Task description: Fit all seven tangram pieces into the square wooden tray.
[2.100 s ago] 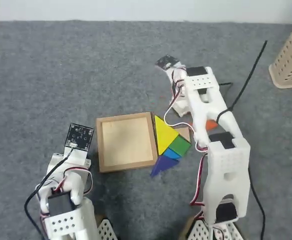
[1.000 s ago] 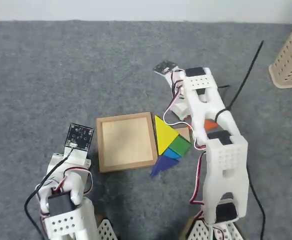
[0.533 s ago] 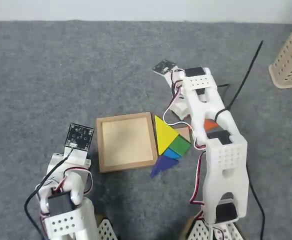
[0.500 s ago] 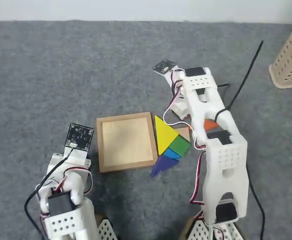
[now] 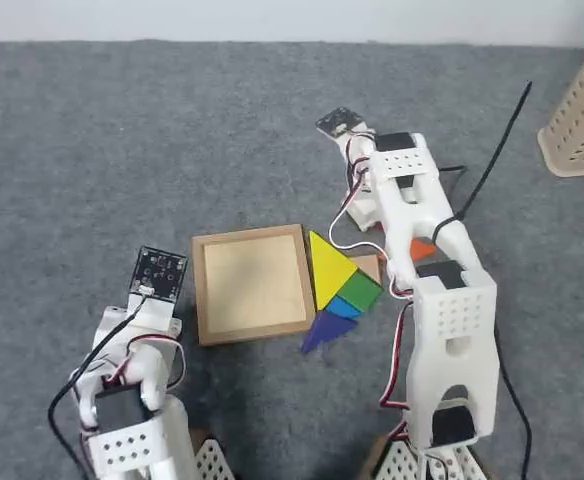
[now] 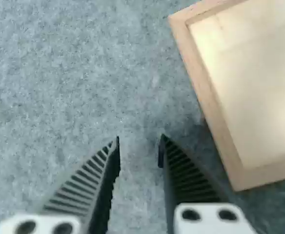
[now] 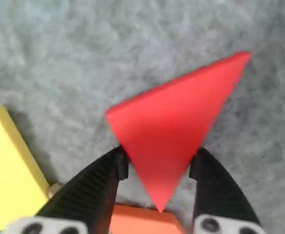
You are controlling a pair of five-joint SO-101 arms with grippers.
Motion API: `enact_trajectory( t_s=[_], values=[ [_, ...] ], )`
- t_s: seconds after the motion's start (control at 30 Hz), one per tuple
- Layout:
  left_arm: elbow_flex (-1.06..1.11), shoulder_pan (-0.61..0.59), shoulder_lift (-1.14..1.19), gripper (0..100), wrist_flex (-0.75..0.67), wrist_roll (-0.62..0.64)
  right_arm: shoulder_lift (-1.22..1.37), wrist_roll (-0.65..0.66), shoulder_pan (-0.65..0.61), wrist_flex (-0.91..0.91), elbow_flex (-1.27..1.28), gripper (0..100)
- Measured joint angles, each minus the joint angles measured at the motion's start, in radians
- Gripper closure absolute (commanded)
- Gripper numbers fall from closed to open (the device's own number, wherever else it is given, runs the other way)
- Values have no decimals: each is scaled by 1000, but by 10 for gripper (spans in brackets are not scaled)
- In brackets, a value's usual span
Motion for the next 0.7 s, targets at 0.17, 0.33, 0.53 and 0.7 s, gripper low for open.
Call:
enact_trajectory(
  t_s=[0.17,0.33,0.53,0.7],
  values=[
    [0,0,0,879,0,0,-21,-101,-2,5,0,774],
    [0,0,0,879,0,0,-84,-195,-35,31,2,679],
    [0,0,0,879,0,0,-92,-273,-66,-9,2,671],
    [0,0,0,879,0,0,-92,-327,-69,-63,2,671]
  ],
)
